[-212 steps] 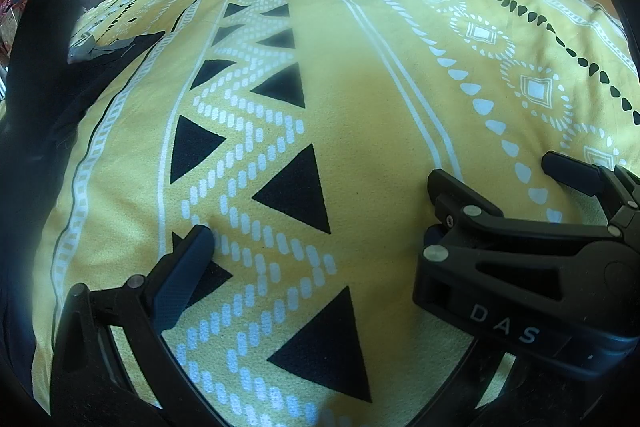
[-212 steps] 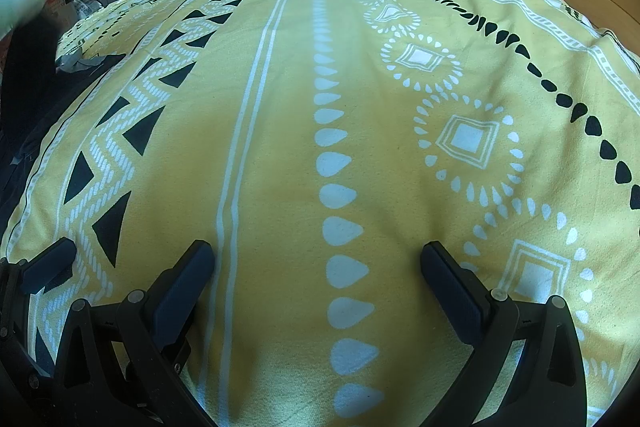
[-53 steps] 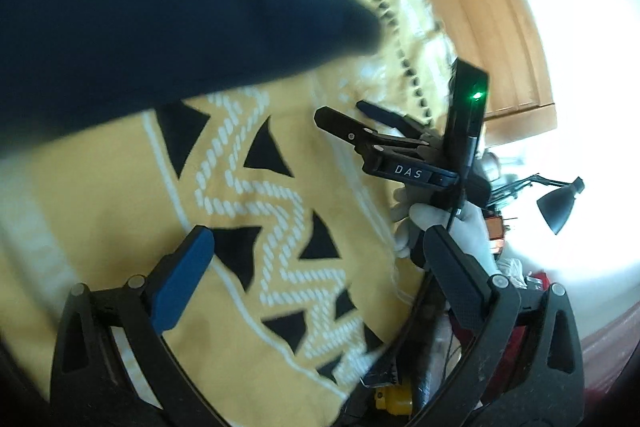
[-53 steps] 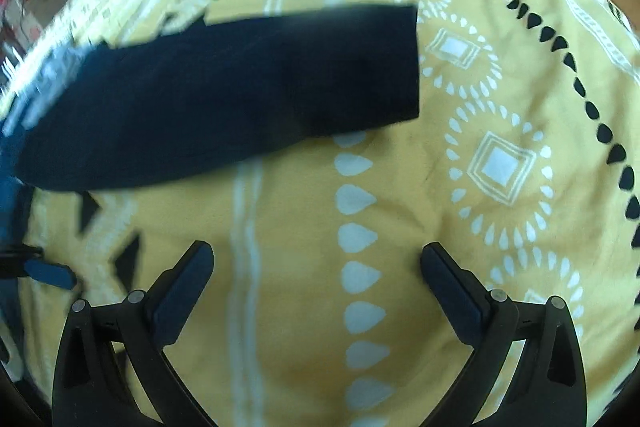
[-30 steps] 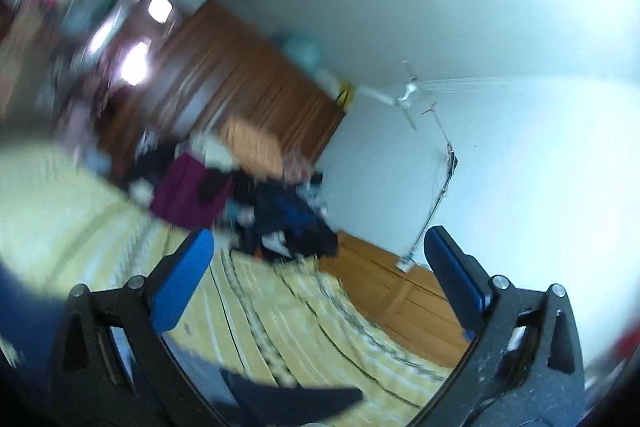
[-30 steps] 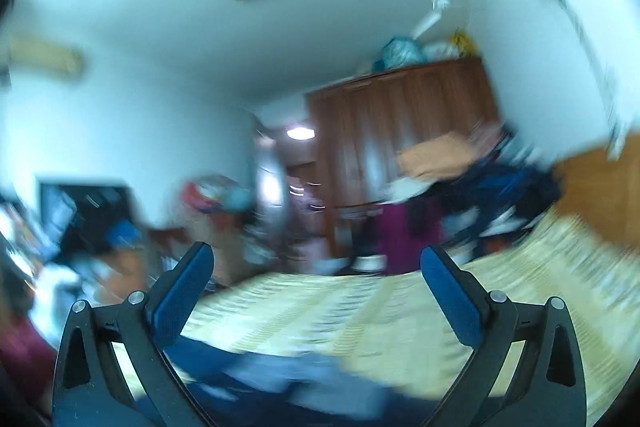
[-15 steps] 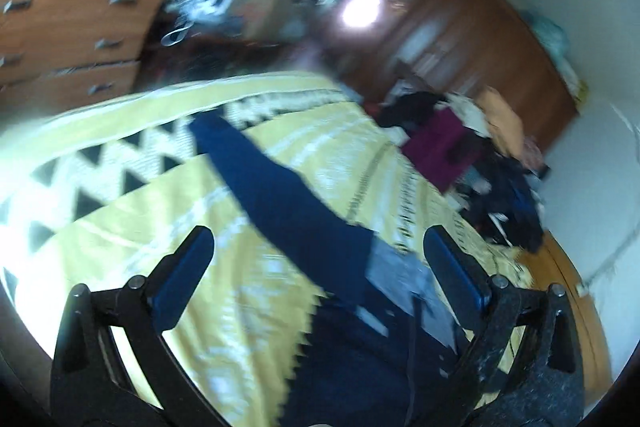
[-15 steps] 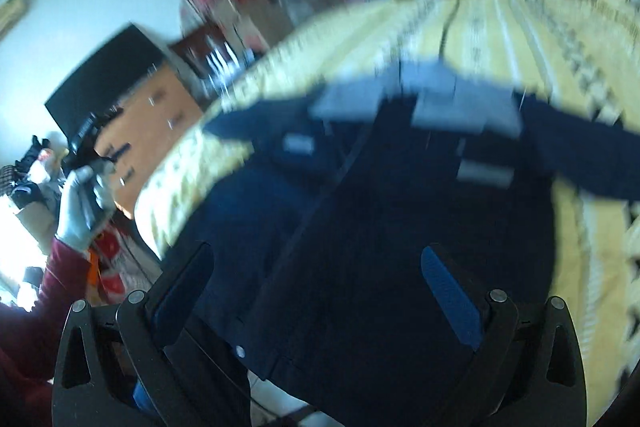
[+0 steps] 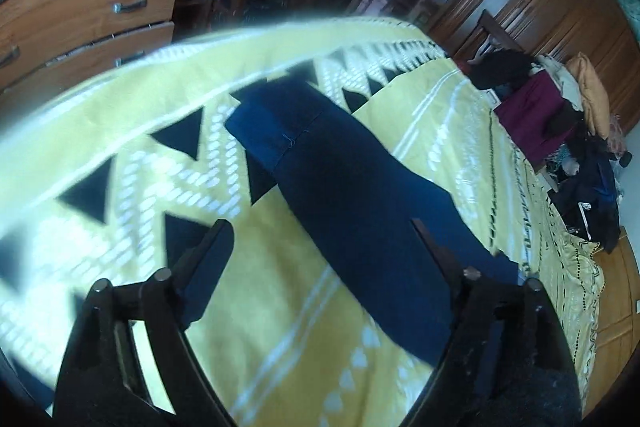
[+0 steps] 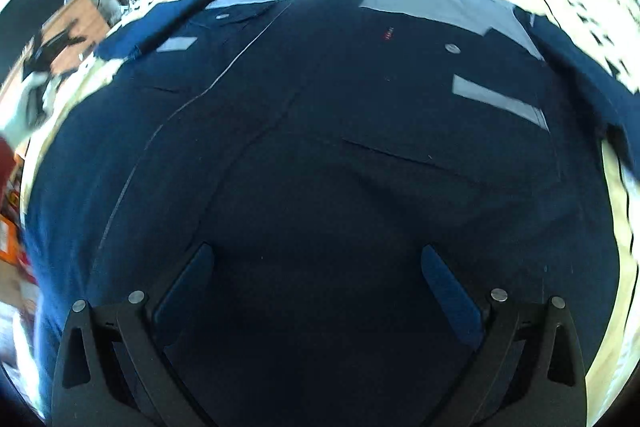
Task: Fold small clothes
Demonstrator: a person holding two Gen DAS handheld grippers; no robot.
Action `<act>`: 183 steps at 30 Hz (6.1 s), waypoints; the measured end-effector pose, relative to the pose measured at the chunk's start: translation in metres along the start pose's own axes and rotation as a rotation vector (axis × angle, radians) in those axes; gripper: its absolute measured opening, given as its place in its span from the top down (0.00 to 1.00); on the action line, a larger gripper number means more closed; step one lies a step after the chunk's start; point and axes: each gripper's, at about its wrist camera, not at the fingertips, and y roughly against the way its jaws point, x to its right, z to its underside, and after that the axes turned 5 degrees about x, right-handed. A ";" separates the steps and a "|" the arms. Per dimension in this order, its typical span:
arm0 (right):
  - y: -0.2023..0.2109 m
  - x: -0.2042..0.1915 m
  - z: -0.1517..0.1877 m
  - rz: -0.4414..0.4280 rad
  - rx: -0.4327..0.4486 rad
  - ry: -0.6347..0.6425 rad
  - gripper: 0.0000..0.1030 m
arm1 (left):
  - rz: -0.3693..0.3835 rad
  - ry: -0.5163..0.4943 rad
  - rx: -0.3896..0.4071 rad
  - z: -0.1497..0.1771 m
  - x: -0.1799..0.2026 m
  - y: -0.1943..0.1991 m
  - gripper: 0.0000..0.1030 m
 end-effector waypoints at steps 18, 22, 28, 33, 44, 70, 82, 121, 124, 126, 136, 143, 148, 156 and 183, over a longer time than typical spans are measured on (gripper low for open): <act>0.003 -0.007 0.003 0.030 0.034 -0.010 0.00 | 0.119 -0.094 0.110 -0.016 0.042 0.011 0.86; 0.005 -0.007 0.006 0.027 0.078 -0.013 0.00 | 0.396 -0.248 0.134 0.010 0.164 0.065 0.86; 0.014 0.000 0.007 -0.029 0.099 -0.054 0.00 | 0.823 -0.410 -0.049 0.129 0.353 0.109 0.82; 0.029 0.017 0.008 -0.094 0.112 -0.144 0.00 | 0.944 -0.449 -0.365 0.239 0.418 0.106 0.72; 0.072 0.047 -0.001 -0.125 0.129 -0.185 0.00 | 0.554 -0.607 -0.148 0.160 0.309 0.107 0.37; 0.049 0.041 -0.144 -0.173 0.305 -0.053 0.10 | 0.231 -0.589 -0.209 0.160 0.213 0.050 0.38; -0.067 -0.024 -0.237 -0.160 0.168 0.082 0.53 | 0.197 -0.597 -0.336 0.176 0.237 -0.033 0.29; 0.049 0.145 -0.108 -0.100 0.167 -0.305 0.42 | 0.200 -0.556 -0.226 0.177 0.221 -0.031 0.16; 0.049 0.151 -0.087 -0.074 0.146 -0.335 0.42 | 0.194 -0.561 -0.224 0.179 0.222 -0.031 0.16; 0.046 0.159 -0.080 -0.097 0.165 -0.366 0.42 | 0.194 -0.563 -0.226 0.179 0.222 -0.032 0.15; -0.006 0.179 -0.120 -0.021 0.125 -0.457 0.37 | 0.192 -0.578 -0.229 0.182 0.225 -0.034 0.11; 0.001 0.210 -0.093 0.016 0.147 -0.516 1.00 | 0.177 -0.618 -0.240 0.187 0.232 -0.038 0.05; 0.007 0.207 -0.088 -0.062 0.184 -0.515 0.90 | 0.169 -0.632 -0.239 0.189 0.234 -0.039 0.03; 0.010 0.205 -0.104 -0.146 0.203 -0.588 0.46 | 0.176 -0.623 -0.236 0.189 0.232 -0.039 0.02; 0.047 0.212 -0.081 -0.130 0.316 -0.554 0.47 | 0.169 -0.632 -0.233 0.190 0.232 -0.037 0.00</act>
